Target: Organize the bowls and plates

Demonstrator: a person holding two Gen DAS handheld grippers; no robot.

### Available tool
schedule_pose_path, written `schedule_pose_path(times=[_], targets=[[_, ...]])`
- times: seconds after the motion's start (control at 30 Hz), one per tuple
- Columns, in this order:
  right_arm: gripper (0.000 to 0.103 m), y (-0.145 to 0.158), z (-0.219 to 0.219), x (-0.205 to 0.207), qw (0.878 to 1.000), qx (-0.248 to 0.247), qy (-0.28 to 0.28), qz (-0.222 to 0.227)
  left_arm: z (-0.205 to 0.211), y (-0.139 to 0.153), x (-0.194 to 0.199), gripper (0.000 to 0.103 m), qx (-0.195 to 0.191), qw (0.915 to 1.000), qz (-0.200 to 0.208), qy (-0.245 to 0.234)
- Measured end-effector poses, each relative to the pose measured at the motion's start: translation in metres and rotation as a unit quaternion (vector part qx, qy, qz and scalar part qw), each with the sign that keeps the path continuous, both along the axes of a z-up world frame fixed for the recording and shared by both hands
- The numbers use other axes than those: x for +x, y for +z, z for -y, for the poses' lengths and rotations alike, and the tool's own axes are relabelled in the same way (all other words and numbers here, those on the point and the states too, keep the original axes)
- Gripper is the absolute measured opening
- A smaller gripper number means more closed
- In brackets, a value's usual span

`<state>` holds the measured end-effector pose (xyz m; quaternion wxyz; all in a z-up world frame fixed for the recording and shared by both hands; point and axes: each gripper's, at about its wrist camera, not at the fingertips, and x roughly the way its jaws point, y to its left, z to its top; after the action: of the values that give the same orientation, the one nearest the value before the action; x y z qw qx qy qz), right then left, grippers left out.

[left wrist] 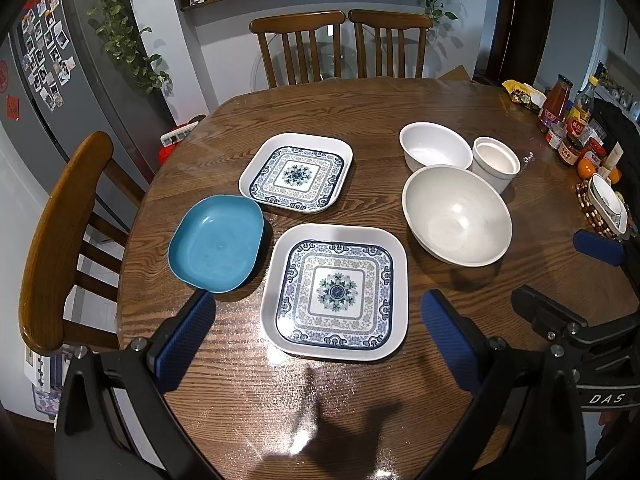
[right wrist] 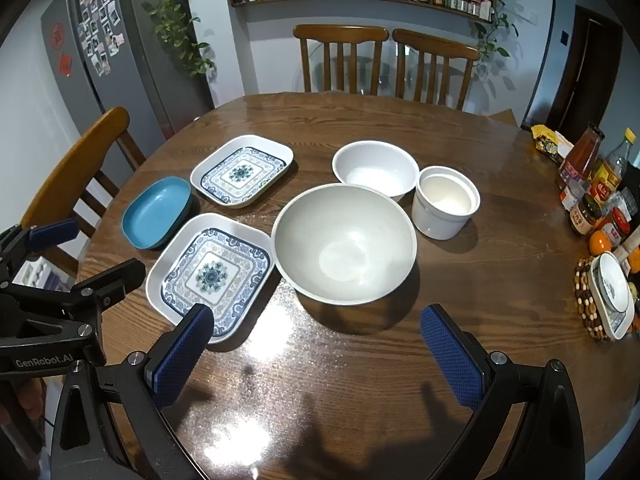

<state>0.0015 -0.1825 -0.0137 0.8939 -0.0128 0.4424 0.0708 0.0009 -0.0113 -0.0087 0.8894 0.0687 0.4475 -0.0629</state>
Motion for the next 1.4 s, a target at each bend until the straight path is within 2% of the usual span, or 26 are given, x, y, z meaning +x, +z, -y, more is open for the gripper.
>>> schedule_pose_path(times=[0.27, 0.4, 0.53, 0.67, 0.8, 0.9, 0.97, 1.03, 1.07, 1.13, 1.17, 1.27, 1.33, 1.4], targets=[[0.103, -0.003, -0.005, -0.005, 1.000, -0.001, 0.000, -0.003, -0.005, -0.003, -0.001, 0.102, -0.012, 0.9999, -0.006, 0.001], [0.103, -0.009, -0.005, -0.005, 1.000, 0.007, 0.000, -0.011, -0.020, -0.012, 0.004, 0.102, -0.064, 0.9975, -0.029, 0.010], [0.103, -0.023, -0.009, -0.006, 0.999, 0.037, 0.007, -0.029, -0.048, -0.033, 0.012, 0.102, -0.120, 0.9897, -0.068, 0.038], [0.103, -0.042, -0.014, -0.004, 0.995, 0.083, 0.009, -0.053, -0.071, -0.048, 0.016, 0.102, -0.111, 0.9892, -0.073, 0.062], [0.103, -0.057, -0.015, 0.003, 0.990, 0.127, -0.005, -0.069, -0.082, -0.062, 0.020, 0.101, -0.117, 0.9884, -0.078, 0.057], [0.103, -0.069, -0.020, 0.011, 0.989, 0.129, -0.014, -0.071, -0.085, -0.072, 0.025, 0.090, -0.114, 0.9891, -0.080, 0.046], [0.097, -0.076, -0.025, 0.017, 0.988, 0.133, -0.012, -0.072, -0.084, -0.081, 0.030, 0.077, -0.114, 0.9894, -0.081, 0.037], [0.084, -0.083, -0.027, 0.024, 0.987, 0.133, -0.017, -0.083, -0.081, -0.088, 0.035, 0.066, -0.112, 0.9895, -0.086, 0.032], [0.083, -0.088, -0.029, 0.029, 0.987, 0.134, -0.021, -0.090, -0.079, -0.091, 0.037, 0.063, -0.112, 0.9895, -0.087, 0.029], [0.073, -0.094, -0.030, 0.035, 0.985, 0.137, -0.024, -0.099, -0.077, -0.096, 0.042, 0.060, -0.104, 0.9903, -0.087, 0.029], [0.072, -0.097, -0.032, 0.037, 0.985, 0.137, -0.023, -0.103, -0.077, -0.098, 0.045, 0.058, -0.101, 0.9907, -0.086, 0.028], [0.066, -0.102, -0.037, 0.043, 0.986, 0.128, -0.023, -0.107, -0.074, -0.103, 0.050, 0.045, -0.097, 0.9911, -0.088, 0.021], [0.052, -0.105, -0.039, 0.048, 0.985, 0.131, -0.022, -0.114, -0.074, -0.105, 0.053, 0.037, -0.102, 0.9905, -0.091, 0.015], [0.044, -0.107, -0.040, 0.051, 0.984, 0.128, -0.022, -0.118, -0.073, -0.109, 0.056, 0.031, -0.105, 0.9894, -0.099, 0.013]])
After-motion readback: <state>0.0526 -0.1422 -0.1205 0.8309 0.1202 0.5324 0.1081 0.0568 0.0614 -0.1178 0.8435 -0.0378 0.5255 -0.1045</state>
